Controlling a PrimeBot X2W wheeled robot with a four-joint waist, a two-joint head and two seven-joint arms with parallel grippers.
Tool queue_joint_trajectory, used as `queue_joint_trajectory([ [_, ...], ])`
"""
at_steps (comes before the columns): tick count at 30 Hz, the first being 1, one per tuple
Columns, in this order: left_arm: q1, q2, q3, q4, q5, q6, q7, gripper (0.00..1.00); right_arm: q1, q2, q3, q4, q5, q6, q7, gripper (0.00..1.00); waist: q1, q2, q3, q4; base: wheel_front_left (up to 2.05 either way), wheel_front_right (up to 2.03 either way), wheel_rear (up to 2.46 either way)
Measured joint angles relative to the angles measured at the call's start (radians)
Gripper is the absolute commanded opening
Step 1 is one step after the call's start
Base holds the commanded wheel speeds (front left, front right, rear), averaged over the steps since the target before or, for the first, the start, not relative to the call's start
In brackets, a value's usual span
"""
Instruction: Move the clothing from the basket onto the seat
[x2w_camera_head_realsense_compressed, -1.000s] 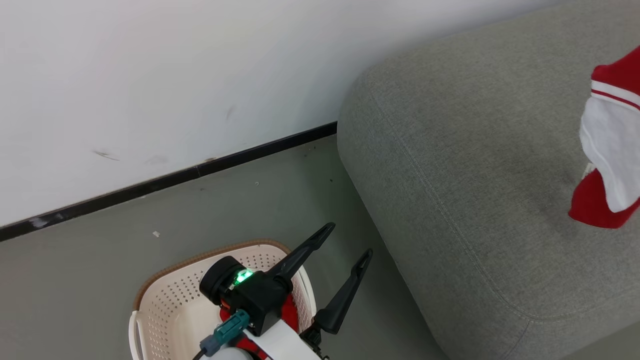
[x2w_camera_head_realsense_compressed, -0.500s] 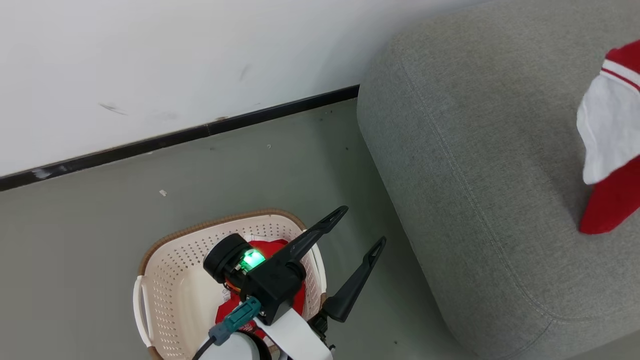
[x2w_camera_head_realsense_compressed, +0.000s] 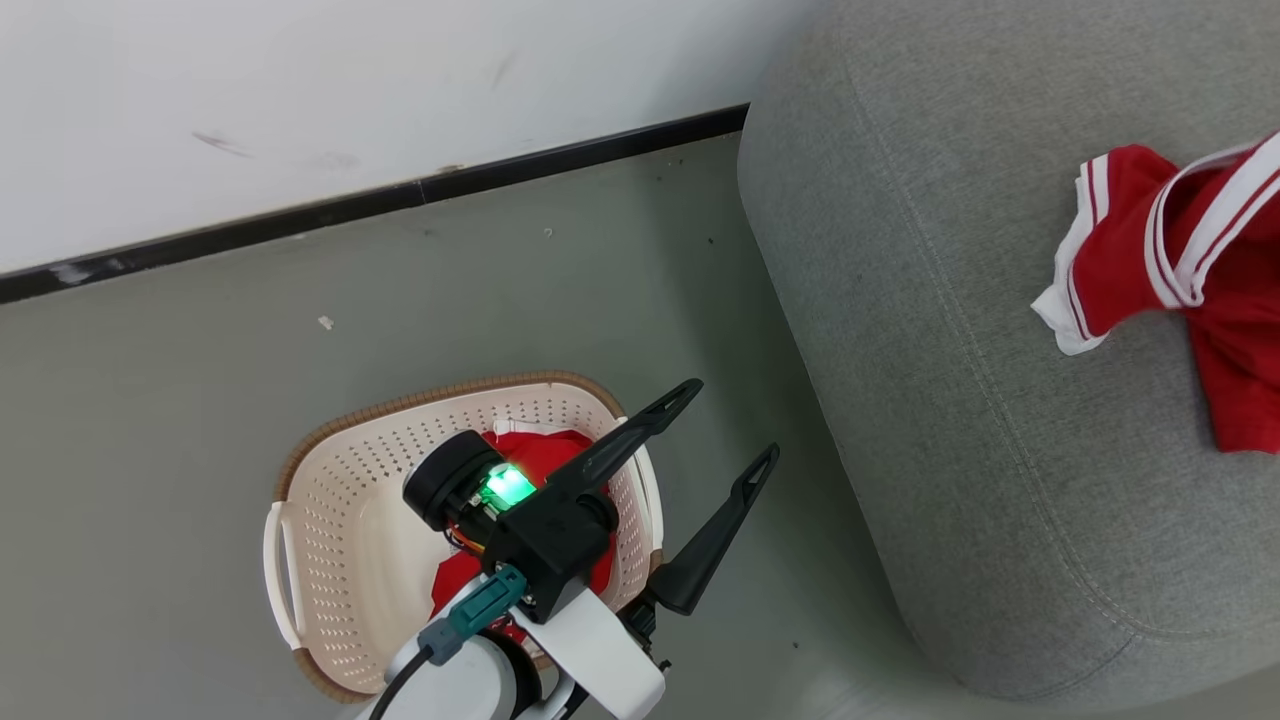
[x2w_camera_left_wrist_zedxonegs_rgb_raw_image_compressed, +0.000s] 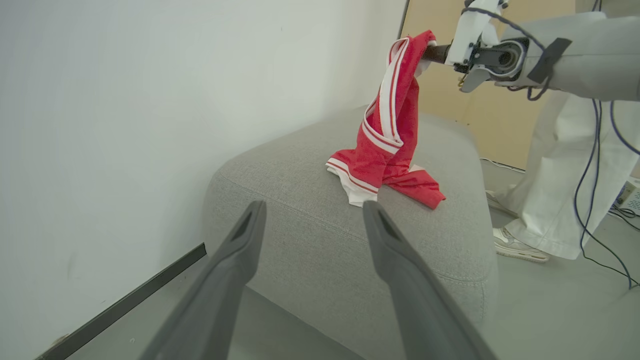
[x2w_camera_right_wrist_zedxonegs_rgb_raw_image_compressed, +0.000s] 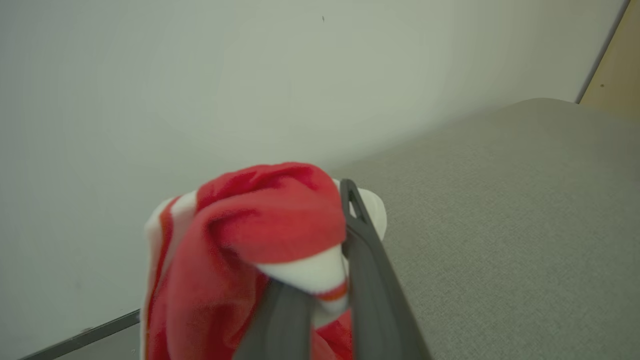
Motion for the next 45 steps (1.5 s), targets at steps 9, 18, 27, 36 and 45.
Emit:
queue_joint_trajectory([
  [9, -0.029, 0.001, 0.012, -0.005, 0.001, -0.001, 0.007, 1.0, 0.08, 0.036, 0.004, 0.109, -0.002, 0.0, -0.034, 0.0, 0.0, 0.0, 0.049, 0.016, 0.0, 0.0, 0.0],
  [18, -0.047, 0.001, 0.018, -0.005, 0.008, -0.009, 0.007, 1.0, 0.1, 0.053, 0.024, 0.145, -0.004, 0.0, -0.054, 0.09, 0.0, 0.0, 0.079, 0.03, 0.0, 0.0, 0.0],
  [27, -0.049, 0.002, 0.03, 0.019, 0.007, -0.01, -0.008, 1.0, 0.145, 0.075, 0.048, 0.132, 0.018, 0.0, -0.077, 1.0, 0.0, 0.0, 0.079, 0.018, 0.0, 0.0, 0.0],
  [36, -0.049, 0.007, 0.051, 0.044, -0.002, -0.01, -0.025, 1.0, 0.227, 0.068, 0.07, 0.051, 0.029, 0.0, -0.1, 1.0, 0.0, 0.0, 0.062, -0.01, 0.0, 0.0, 0.0],
  [45, -0.043, 0.031, 0.096, 0.073, -0.013, -0.007, -0.057, 1.0, 0.311, 0.039, 0.096, -0.066, 0.039, 0.0, -0.105, 1.0, 0.0, 0.0, 0.028, -0.042, 0.0, 0.0, 0.0],
])
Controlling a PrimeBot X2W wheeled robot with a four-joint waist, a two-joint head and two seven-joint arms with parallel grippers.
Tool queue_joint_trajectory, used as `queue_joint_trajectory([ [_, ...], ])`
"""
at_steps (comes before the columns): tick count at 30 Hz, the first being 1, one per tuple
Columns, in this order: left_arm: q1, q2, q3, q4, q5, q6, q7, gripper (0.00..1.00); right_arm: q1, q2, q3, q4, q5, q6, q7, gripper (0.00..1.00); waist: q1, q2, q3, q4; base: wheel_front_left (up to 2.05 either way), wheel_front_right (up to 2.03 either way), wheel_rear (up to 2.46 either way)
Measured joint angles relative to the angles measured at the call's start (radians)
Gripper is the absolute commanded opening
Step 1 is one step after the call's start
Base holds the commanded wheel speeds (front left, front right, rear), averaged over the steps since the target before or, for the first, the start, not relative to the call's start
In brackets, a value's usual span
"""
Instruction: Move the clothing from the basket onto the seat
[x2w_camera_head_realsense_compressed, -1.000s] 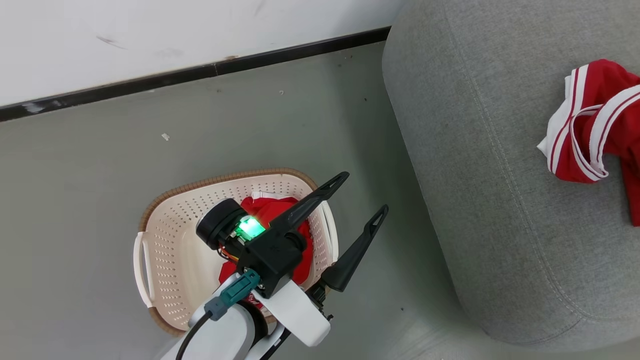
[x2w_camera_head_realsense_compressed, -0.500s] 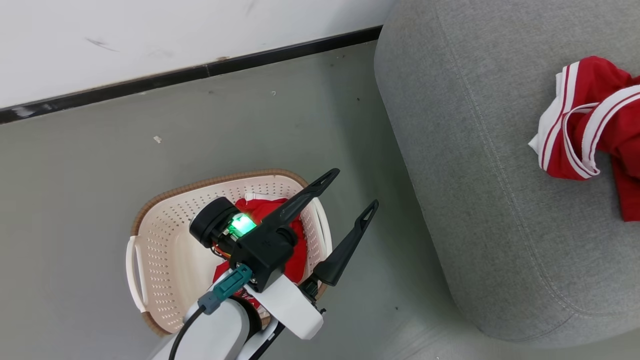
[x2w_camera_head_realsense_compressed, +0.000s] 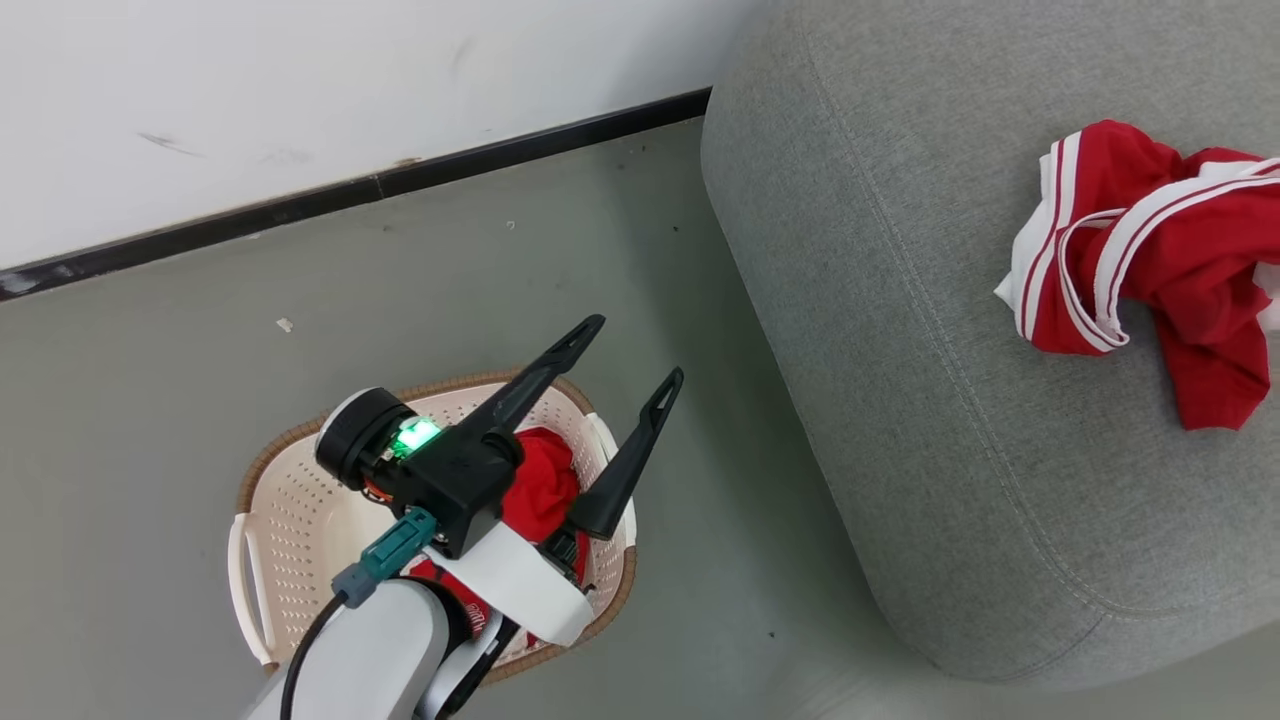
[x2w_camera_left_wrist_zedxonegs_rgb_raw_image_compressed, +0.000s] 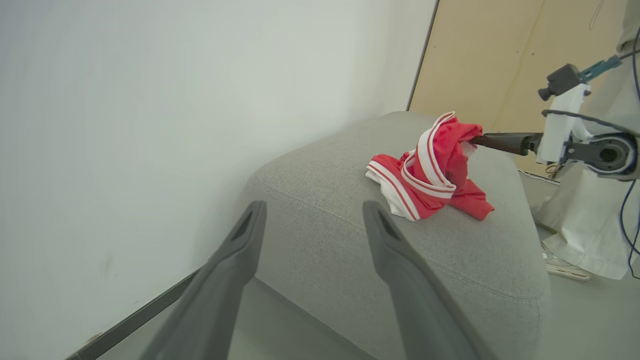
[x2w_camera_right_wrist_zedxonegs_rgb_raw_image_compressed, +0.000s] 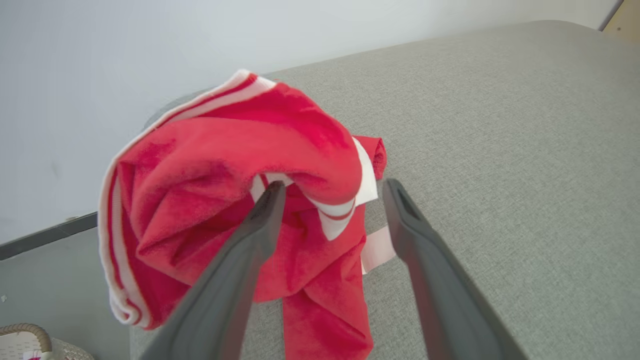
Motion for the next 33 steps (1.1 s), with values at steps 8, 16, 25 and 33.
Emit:
queue_joint_trajectory([
  [8, 0.042, 0.009, 0.044, 0.021, -0.024, 0.024, -0.038, 1.0, 0.052, -0.025, 0.01, -0.14, -0.014, 0.001, -0.001, 1.0, 0.0, 0.0, -0.045, -0.018, 0.0, 0.0, 0.0],
  [16, 0.088, 0.018, 0.096, 0.044, -0.044, 0.056, -0.083, 1.0, 0.051, -0.033, 0.045, -0.265, -0.023, 0.001, -0.002, 1.0, 0.0, 0.0, -0.098, -0.019, 0.0, 0.0, 0.0],
  [25, 0.178, 0.026, 0.18, 0.092, -0.083, 0.11, -0.119, 1.0, 0.047, 0.05, 0.133, -0.343, -0.091, 0.001, -0.002, 1.0, 0.0, 0.0, -0.162, 0.016, 0.0, 0.0, 0.0],
  [33, 0.248, 0.031, 0.259, 0.12, -0.096, 0.158, -0.14, 1.0, 0.05, 0.13, 0.137, -0.388, -0.151, 0.001, -0.002, 1.0, 0.0, 0.0, -0.207, 0.053, 0.0, 0.0, 0.0],
])
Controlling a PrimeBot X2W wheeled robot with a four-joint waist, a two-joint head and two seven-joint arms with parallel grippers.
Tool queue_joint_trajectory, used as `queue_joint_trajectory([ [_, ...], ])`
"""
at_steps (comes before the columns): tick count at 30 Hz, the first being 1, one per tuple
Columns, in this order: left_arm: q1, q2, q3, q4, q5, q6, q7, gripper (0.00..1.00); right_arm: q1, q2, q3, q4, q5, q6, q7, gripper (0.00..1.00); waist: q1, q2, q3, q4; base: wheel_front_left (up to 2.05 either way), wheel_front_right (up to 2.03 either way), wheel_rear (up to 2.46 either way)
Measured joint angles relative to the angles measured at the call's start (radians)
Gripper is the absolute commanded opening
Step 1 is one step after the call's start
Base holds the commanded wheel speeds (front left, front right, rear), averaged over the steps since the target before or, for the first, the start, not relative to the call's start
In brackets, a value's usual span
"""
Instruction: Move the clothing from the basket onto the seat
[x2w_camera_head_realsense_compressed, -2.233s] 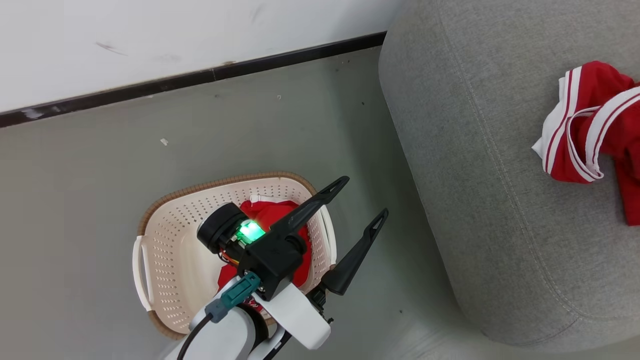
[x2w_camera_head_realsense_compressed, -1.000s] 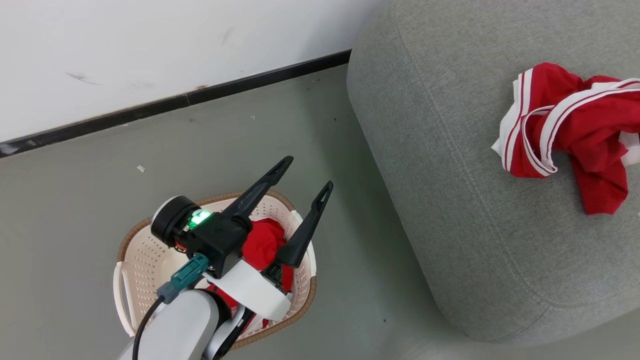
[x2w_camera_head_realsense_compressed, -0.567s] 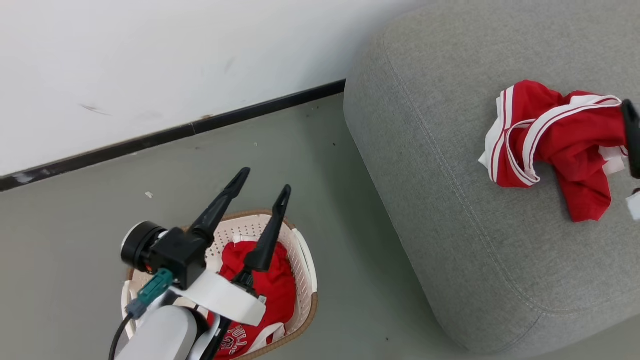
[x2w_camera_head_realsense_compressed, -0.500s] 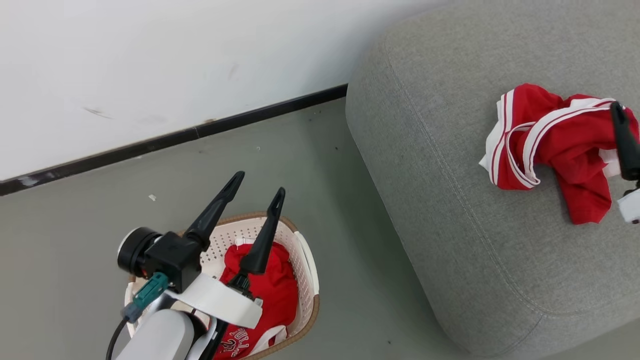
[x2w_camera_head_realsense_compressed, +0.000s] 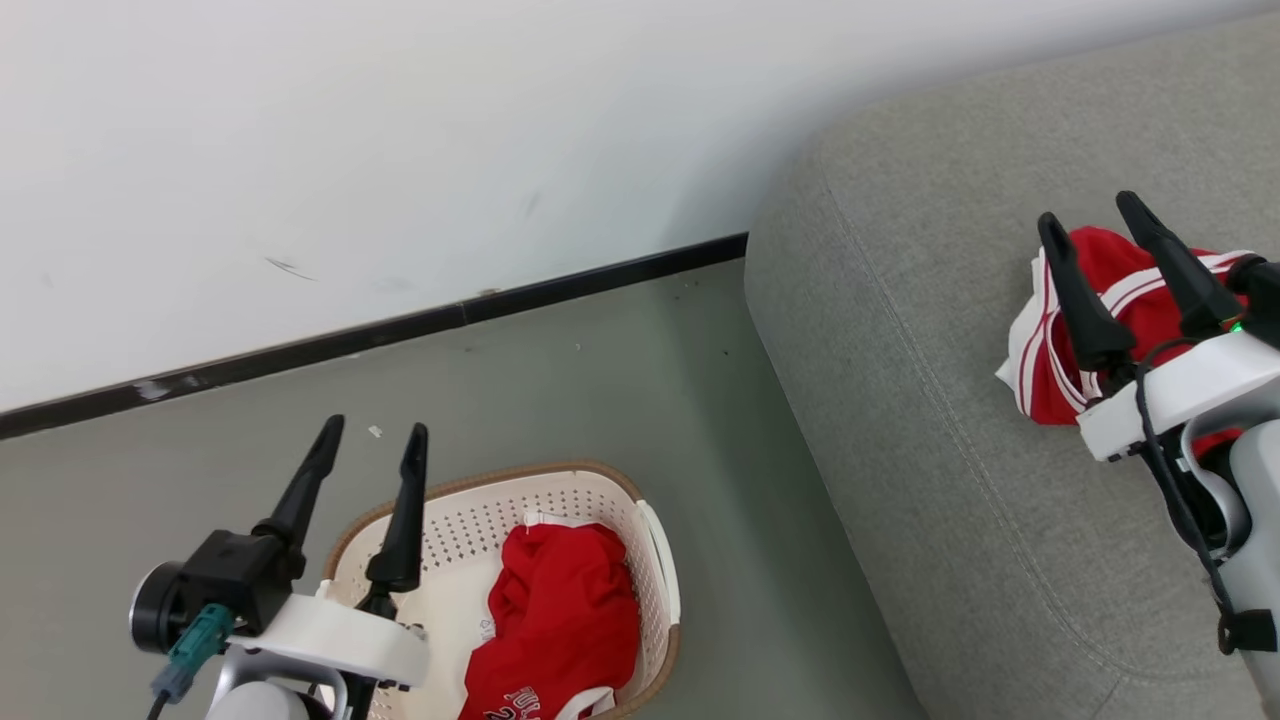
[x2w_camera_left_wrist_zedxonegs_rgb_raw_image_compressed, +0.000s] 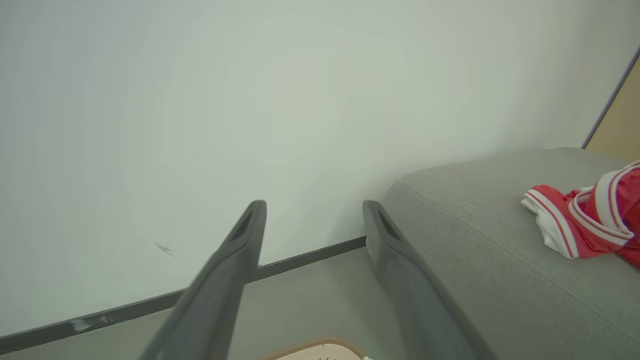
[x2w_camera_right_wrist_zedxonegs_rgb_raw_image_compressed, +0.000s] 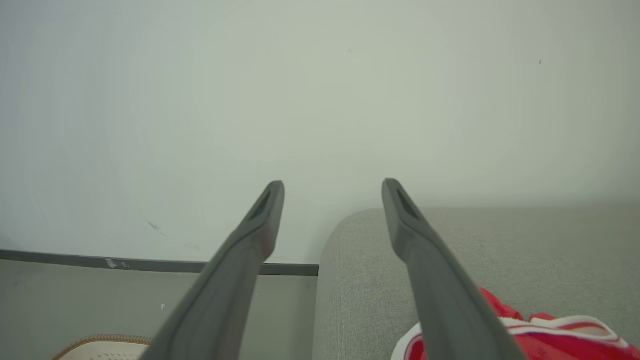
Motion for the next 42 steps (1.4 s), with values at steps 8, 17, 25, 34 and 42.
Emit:
queue_joint_trajectory([
  [8, 0.065, 0.003, 0.064, 0.019, -0.007, 0.044, -0.013, 1.0, 0.076, 0.094, -0.016, -0.037, -0.081, 0.0, 0.0, 1.0, 0.0, 0.0, -0.049, 0.045, 0.0, 0.0, 0.0],
  [17, 0.14, 0.002, 0.098, 0.033, -0.005, 0.08, -0.017, 1.0, 0.186, 0.188, -0.016, -0.091, -0.156, 0.0, 0.0, 1.0, 0.0, 0.0, -0.101, 0.098, 0.0, 0.0, 0.0],
  [25, 0.189, -0.005, 0.121, 0.044, -0.009, 0.1, -0.02, 1.0, 0.307, 0.231, -0.067, -0.109, -0.203, 0.0, 0.0, 1.0, 0.0, 0.0, -0.146, 0.14, 0.0, 0.0, 0.0],
  [34, 0.231, -0.006, 0.127, 0.064, -0.016, 0.104, -0.021, 1.0, 0.447, 0.288, -0.163, -0.135, -0.251, -0.001, 0.0, 1.0, 0.0, 0.0, -0.192, 0.171, 0.0, 0.0, 0.0],
  [42, 0.248, -0.005, 0.125, 0.066, -0.014, 0.104, -0.021, 1.0, 0.523, 0.297, -0.178, -0.15, -0.274, -0.001, 0.0, 1.0, 0.0, 0.0, -0.226, 0.184, 0.0, 0.0, 0.0],
])
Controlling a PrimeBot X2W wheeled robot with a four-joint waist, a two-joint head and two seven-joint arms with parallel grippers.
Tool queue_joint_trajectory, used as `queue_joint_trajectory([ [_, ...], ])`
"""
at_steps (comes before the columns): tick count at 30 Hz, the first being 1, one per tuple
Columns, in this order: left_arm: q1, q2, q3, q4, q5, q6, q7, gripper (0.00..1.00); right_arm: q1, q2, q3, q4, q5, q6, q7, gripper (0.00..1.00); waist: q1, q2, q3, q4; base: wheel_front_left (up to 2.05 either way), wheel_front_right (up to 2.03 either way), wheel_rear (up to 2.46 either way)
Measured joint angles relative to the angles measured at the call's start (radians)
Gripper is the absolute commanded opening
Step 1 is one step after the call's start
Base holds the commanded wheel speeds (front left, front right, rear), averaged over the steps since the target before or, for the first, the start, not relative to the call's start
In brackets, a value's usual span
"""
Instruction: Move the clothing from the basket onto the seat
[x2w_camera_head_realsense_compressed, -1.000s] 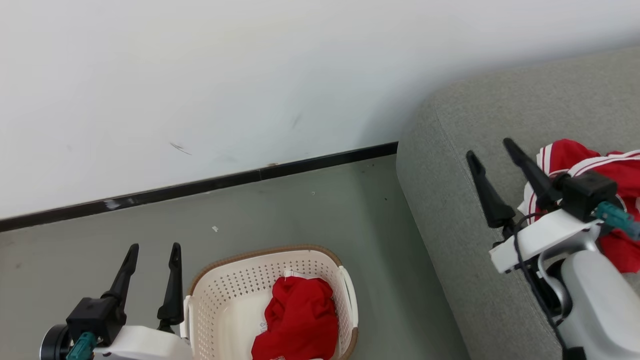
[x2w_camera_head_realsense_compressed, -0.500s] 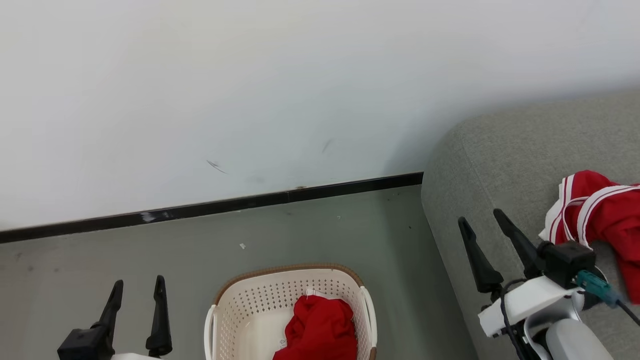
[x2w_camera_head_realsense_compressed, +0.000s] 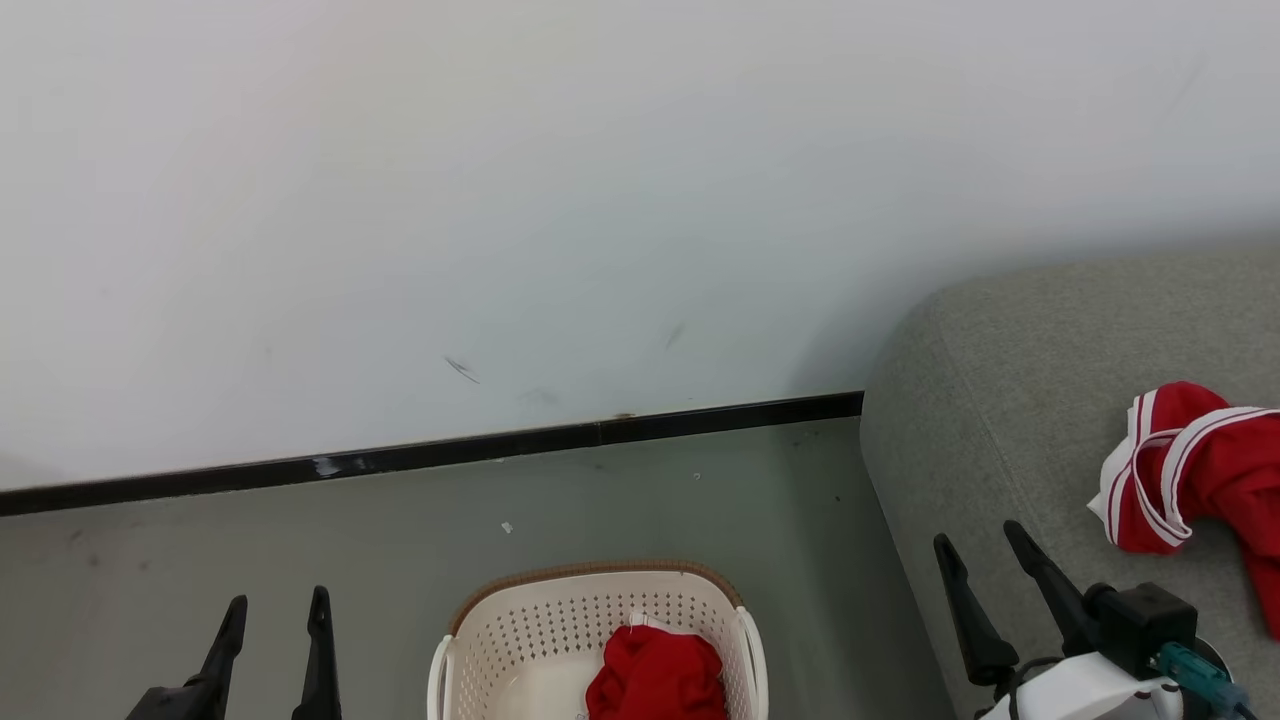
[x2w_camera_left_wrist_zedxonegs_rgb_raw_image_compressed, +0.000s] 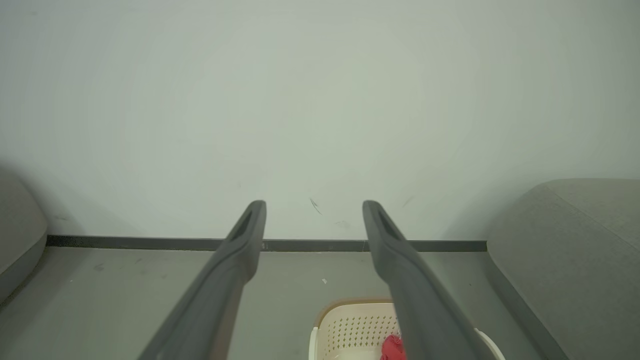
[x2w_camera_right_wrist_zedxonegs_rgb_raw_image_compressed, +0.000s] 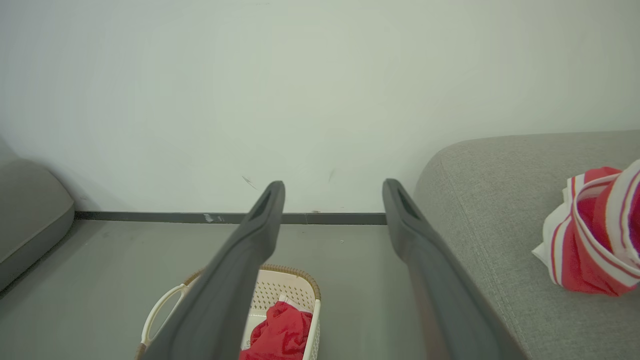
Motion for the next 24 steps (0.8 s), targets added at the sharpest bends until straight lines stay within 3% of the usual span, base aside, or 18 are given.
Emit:
queue_joint_trajectory([
  [24, 0.017, 0.004, 0.001, -0.036, 0.002, 0.006, 0.0, 1.0, 0.052, 0.013, 0.002, -0.098, -0.036, 0.0, 0.0, 1.0, 0.0, 0.0, 0.008, 0.007, 0.0, 0.0, 0.0],
])
